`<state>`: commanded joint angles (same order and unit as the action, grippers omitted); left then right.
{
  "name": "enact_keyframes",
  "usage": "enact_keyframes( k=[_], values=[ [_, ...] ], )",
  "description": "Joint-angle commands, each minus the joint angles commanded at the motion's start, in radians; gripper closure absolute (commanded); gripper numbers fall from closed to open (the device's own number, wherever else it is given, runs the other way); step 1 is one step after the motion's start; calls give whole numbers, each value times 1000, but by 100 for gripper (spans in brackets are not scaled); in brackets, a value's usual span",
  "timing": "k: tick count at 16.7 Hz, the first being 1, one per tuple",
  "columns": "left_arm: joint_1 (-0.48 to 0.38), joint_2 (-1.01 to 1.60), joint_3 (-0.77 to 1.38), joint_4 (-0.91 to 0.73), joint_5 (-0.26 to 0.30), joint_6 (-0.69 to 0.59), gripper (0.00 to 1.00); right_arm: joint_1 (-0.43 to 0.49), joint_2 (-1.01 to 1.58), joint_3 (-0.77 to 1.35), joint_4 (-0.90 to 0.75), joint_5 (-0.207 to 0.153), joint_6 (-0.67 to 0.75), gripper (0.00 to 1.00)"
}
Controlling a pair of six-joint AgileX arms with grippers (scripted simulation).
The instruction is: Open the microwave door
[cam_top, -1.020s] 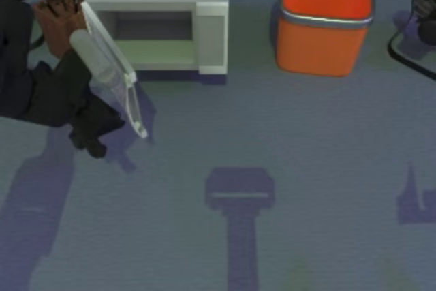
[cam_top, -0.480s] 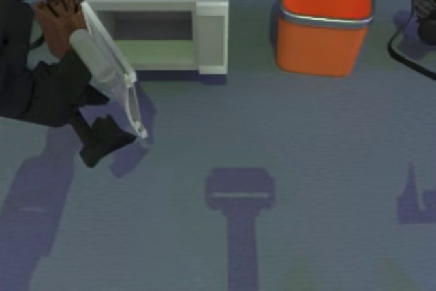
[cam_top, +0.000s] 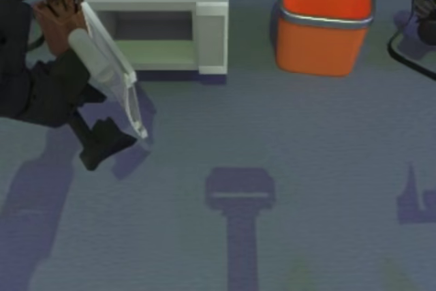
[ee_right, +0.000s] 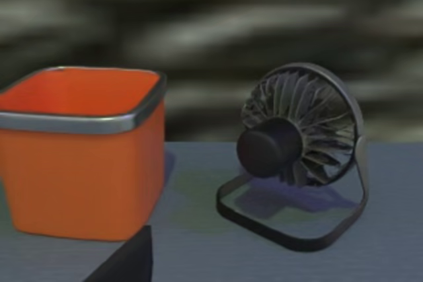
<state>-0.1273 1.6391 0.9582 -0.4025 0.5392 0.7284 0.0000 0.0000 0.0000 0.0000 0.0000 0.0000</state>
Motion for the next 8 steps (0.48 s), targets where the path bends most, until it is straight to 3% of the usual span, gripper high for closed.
enact_keyframes(
  k=[8],
  values=[
    [-1, -246, -39, -194, -8, -23, 0, 0, 0, 0, 0, 0, 0, 0]
  ],
)
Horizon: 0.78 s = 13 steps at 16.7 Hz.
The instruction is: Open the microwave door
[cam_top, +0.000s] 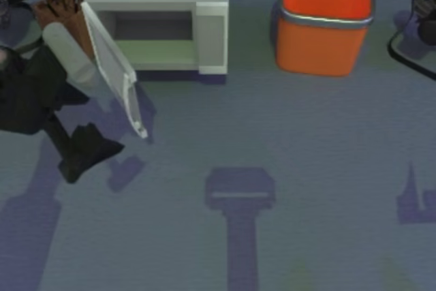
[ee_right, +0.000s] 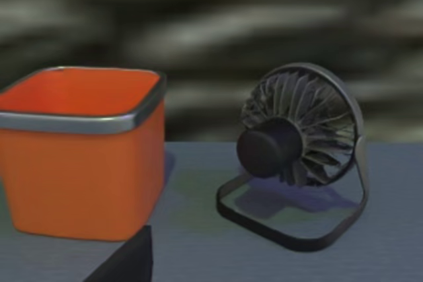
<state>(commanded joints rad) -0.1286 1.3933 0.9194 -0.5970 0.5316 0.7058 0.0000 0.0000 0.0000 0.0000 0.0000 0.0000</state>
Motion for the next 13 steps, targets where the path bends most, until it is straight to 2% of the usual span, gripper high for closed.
enact_keyframes(
  k=[4, 7, 10, 13],
  values=[
    [0, 4, 5, 1, 0, 0, 0, 0, 0, 0, 0, 0, 0, 0],
    [-17, 52, 65, -60, -30, -63, 0, 0, 0, 0, 0, 0, 0, 0],
    [-54, 155, 219, -194, -97, -218, 0, 0, 0, 0, 0, 0, 0, 0],
    [-106, 281, 455, -368, -190, -454, 0, 0, 0, 0, 0, 0, 0, 0]
  ],
)
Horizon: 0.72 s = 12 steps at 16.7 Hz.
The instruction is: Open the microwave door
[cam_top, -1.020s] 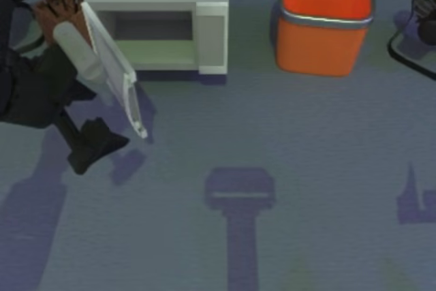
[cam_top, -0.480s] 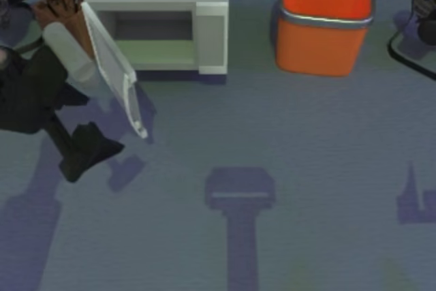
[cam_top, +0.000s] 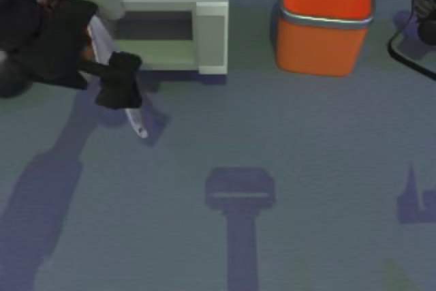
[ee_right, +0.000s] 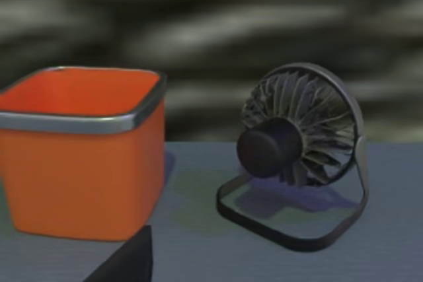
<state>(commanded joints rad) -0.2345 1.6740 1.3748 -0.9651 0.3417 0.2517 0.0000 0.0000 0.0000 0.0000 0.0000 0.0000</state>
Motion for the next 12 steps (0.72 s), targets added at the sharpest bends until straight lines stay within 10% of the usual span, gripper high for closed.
enact_keyframes(
  k=[12],
  values=[
    [-220, 416, 944, -692, -434, -1125, 0, 0, 0, 0, 0, 0, 0, 0]
  ],
)
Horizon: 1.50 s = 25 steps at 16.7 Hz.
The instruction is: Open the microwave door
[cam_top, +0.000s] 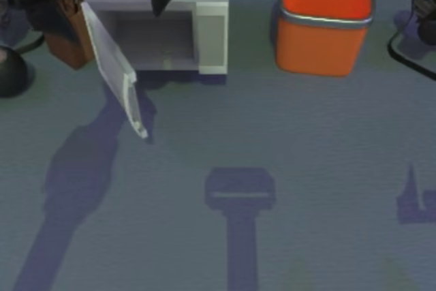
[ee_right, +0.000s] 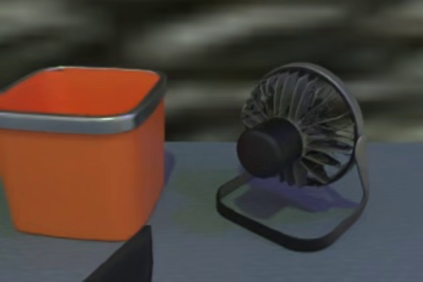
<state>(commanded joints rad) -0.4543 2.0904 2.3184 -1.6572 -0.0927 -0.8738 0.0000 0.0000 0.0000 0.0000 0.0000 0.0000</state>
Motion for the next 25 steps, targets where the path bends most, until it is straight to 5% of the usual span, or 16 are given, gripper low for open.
enact_keyframes(
  k=[4, 11, 25],
  values=[
    [-31, 51, 118, -102, -72, -135, 0, 0, 0, 0, 0, 0, 0, 0],
    [-26, 48, 107, -91, -74, -138, 0, 0, 0, 0, 0, 0, 0, 0],
    [14, -55, -453, 369, -71, -96, 0, 0, 0, 0, 0, 0, 0, 0]
  ],
)
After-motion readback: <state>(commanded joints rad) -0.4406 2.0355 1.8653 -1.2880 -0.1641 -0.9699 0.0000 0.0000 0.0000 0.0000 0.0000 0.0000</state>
